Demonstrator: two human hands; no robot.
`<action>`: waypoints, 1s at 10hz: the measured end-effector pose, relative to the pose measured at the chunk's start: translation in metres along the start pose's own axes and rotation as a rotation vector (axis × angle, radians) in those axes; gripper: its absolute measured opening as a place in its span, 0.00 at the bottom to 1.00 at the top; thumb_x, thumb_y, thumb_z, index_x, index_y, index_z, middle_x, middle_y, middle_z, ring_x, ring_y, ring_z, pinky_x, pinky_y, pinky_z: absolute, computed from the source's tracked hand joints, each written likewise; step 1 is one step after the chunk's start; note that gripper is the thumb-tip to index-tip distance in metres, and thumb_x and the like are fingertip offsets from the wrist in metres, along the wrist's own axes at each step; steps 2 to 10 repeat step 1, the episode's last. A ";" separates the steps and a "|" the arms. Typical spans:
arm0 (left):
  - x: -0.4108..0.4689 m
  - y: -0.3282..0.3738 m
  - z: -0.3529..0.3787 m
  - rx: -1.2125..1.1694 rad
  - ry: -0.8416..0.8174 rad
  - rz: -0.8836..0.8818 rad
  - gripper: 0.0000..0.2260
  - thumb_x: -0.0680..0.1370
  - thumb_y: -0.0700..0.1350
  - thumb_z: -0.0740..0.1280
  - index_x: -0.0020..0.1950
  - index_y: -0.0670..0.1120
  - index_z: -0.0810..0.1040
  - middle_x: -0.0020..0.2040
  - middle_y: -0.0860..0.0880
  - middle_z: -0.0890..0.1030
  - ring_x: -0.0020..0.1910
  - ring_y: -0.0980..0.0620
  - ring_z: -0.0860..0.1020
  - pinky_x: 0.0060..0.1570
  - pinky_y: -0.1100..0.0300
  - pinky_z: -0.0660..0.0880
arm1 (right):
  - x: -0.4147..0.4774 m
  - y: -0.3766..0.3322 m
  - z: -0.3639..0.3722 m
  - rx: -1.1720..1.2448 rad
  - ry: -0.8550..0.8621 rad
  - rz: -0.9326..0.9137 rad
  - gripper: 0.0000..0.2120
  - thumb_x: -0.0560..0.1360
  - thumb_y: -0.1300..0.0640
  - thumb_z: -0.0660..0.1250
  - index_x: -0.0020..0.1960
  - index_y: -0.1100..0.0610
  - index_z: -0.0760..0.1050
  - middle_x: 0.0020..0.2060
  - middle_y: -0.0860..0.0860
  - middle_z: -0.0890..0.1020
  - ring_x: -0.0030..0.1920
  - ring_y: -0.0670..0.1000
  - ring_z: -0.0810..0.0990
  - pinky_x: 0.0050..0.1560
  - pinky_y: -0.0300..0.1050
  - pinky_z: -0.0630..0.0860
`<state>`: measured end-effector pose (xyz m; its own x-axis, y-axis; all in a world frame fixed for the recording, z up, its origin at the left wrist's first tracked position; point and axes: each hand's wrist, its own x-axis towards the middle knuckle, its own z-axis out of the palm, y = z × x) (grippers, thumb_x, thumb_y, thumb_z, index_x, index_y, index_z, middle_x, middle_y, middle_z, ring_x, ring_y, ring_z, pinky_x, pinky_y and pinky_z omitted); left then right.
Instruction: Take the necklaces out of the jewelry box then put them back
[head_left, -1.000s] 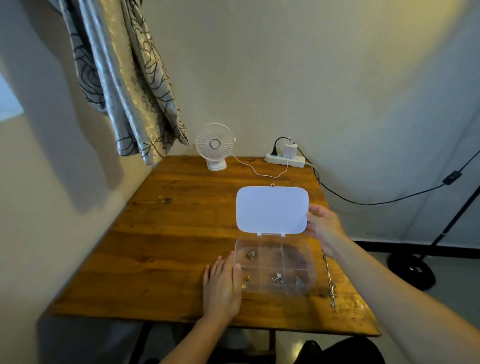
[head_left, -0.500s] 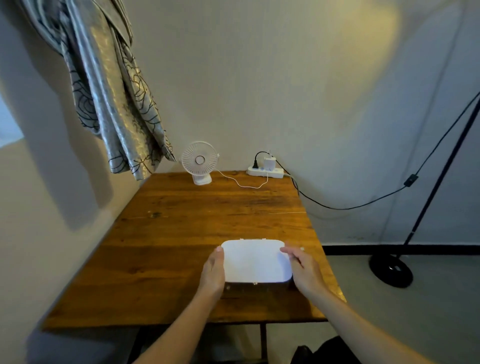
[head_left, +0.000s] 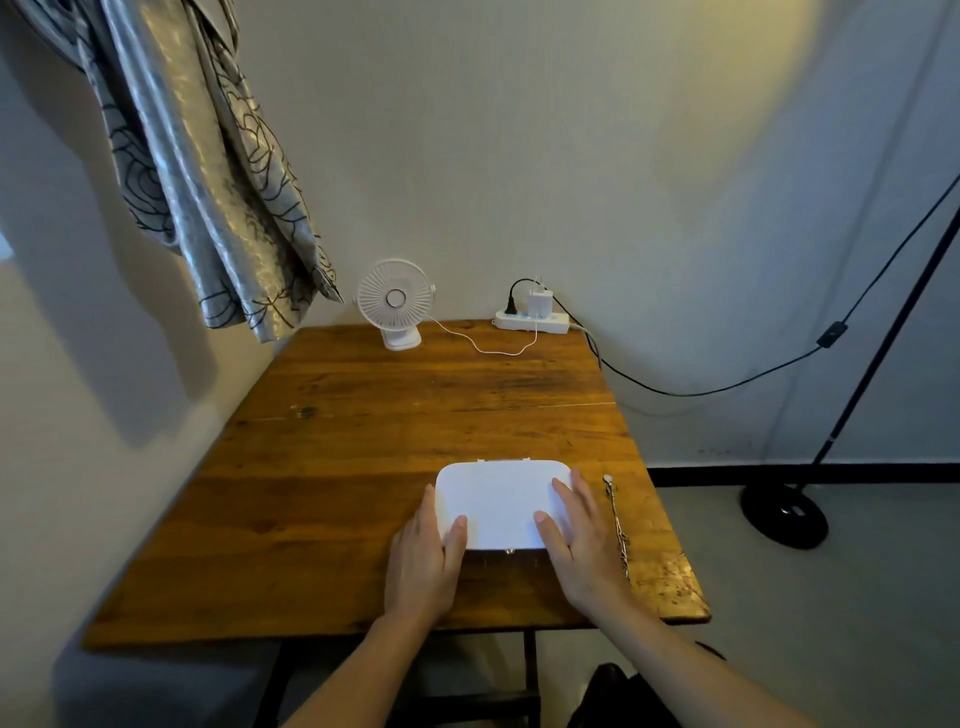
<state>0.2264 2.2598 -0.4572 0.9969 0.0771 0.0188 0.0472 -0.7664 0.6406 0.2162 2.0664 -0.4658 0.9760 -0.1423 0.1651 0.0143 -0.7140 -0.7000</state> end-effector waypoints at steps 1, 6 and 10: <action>0.001 -0.006 0.008 -0.040 0.064 0.005 0.35 0.72 0.71 0.47 0.75 0.55 0.54 0.73 0.52 0.65 0.69 0.49 0.68 0.67 0.48 0.69 | 0.008 -0.006 -0.010 -0.119 -0.028 -0.007 0.28 0.78 0.38 0.55 0.74 0.48 0.61 0.78 0.47 0.53 0.76 0.51 0.53 0.72 0.48 0.57; 0.001 -0.006 0.008 -0.040 0.064 0.005 0.35 0.72 0.71 0.47 0.75 0.55 0.54 0.73 0.52 0.65 0.69 0.49 0.68 0.67 0.48 0.69 | 0.008 -0.006 -0.010 -0.119 -0.028 -0.007 0.28 0.78 0.38 0.55 0.74 0.48 0.61 0.78 0.47 0.53 0.76 0.51 0.53 0.72 0.48 0.57; 0.001 -0.006 0.008 -0.040 0.064 0.005 0.35 0.72 0.71 0.47 0.75 0.55 0.54 0.73 0.52 0.65 0.69 0.49 0.68 0.67 0.48 0.69 | 0.008 -0.006 -0.010 -0.119 -0.028 -0.007 0.28 0.78 0.38 0.55 0.74 0.48 0.61 0.78 0.47 0.53 0.76 0.51 0.53 0.72 0.48 0.57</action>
